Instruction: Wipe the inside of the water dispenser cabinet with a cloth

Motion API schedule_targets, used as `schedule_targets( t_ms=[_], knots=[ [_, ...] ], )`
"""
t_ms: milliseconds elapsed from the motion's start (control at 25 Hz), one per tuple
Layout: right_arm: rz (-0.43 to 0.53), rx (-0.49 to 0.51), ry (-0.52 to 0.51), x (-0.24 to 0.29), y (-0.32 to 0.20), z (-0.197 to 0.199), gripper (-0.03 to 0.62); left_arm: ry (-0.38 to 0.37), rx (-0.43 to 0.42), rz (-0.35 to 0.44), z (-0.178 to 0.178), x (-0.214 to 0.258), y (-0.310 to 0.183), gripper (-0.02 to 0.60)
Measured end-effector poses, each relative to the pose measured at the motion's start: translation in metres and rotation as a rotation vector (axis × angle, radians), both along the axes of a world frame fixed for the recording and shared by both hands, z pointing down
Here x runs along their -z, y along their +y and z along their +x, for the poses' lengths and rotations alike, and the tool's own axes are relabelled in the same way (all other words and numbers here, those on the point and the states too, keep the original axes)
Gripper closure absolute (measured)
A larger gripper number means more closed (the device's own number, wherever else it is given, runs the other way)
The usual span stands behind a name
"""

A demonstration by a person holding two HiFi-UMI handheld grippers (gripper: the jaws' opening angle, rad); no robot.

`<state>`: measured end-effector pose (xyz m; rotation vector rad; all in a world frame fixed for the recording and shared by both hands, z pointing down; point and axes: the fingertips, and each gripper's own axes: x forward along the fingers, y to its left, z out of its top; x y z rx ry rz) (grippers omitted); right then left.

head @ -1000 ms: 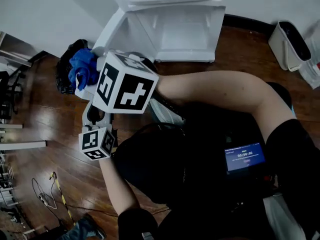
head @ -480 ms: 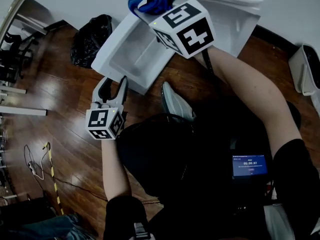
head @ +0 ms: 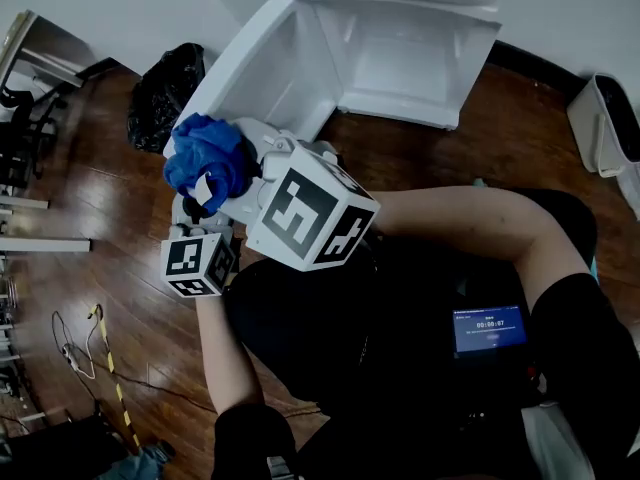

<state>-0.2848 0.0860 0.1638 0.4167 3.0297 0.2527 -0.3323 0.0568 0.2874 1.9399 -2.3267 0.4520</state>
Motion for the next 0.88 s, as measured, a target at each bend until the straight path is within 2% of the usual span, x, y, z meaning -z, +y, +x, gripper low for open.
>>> schedule_targets(
  t_ms=[120, 400, 640, 760, 880],
  knots=[
    [-0.034, -0.095, -0.011, -0.002, -0.049, 0.005, 0.437, 0.002, 0.000, 0.003, -0.001, 0.000, -0.001, 0.387],
    [-0.058, -0.430, -0.039, -0.020, -0.196, 0.027, 0.439, 0.006, 0.001, 0.007, 0.000, 0.000, -0.002, 0.387],
    [-0.016, -0.629, -0.010, -0.041, -0.265, 0.038, 0.439, 0.005, 0.003, 0.004, 0.002, 0.002, -0.003, 0.387],
    [-0.037, -0.691, 0.001, -0.052, -0.287, 0.045, 0.440, 0.008, 0.002, 0.004, 0.002, 0.002, -0.003, 0.387],
    [-0.030, -0.649, 0.027, -0.059, -0.275, 0.036, 0.439, 0.013, 0.004, 0.008, -0.001, 0.002, -0.002, 0.387]
  ],
)
